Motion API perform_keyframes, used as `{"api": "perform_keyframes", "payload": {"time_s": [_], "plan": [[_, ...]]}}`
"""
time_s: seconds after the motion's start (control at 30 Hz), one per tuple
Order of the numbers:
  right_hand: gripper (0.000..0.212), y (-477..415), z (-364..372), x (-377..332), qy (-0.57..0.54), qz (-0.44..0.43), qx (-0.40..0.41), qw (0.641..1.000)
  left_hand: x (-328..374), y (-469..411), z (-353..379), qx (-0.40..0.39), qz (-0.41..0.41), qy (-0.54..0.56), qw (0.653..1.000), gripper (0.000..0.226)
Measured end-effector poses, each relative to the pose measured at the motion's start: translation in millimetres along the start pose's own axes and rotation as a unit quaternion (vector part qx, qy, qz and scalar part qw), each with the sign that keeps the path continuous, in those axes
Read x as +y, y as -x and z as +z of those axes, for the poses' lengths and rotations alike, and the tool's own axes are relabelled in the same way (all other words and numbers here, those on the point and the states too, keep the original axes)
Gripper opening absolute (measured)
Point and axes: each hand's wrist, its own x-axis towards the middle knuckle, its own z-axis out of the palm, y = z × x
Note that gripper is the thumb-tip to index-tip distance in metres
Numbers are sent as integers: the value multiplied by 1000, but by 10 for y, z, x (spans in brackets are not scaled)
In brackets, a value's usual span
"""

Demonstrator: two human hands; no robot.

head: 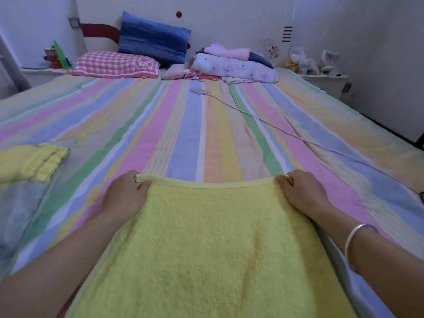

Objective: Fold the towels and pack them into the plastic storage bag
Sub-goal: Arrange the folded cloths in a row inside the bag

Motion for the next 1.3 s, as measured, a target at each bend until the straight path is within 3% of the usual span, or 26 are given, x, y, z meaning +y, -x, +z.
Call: {"api": "perform_keyframes", "payload": {"time_s": [0.13, 0.27, 0.37, 0.47, 0.53, 0.73, 0.83, 0.93, 1.03, 1.13, 1.23, 1.3], "plan": [[38, 29, 13, -67, 34, -4, 0, 999, -31, -38, -84, -61, -25, -68, 995, 17], [28, 70, -8, -102, 38, -14, -30, 999, 6, -15, -213, -111, -29, -147, 983, 28], [37, 86, -69, -147, 75, -75, -19, 994, 182, 42, -256, -53, 55, -220, 973, 36], [29, 94, -93, -361, 51, -192, -22, 980, 445, 74, -179, -57, 199, -128, 970, 25], [24, 97, -30, -534, 13, -217, -59, 974, 613, 93, -69, -110, 230, -57, 965, 15], [16, 18, 122, -716, -46, -146, -77, 985, 742, 40, 261, -153, 160, 5, 975, 11], [13, 8, 151, -729, -53, -90, -19, 994, 754, 22, 333, -108, 103, 36, 988, 12], [16, 73, 190, -792, 8, -76, 6, 997, 830, 104, 409, -57, 89, -14, 994, 10], [34, 336, 118, -867, 79, -123, 11, 989, 797, 298, 411, 12, 159, -99, 982, 24], [51, 1019, -37, -947, 58, -188, -23, 980, 726, 739, 163, 40, 254, -80, 963, 39], [60, 1978, -158, -943, 36, -274, -22, 961, 600, 1538, -133, -17, 360, -53, 931, 49], [66, 2480, -202, -780, 67, -325, -37, 943, 419, 2089, -297, -72, 424, -92, 898, 58]]}}
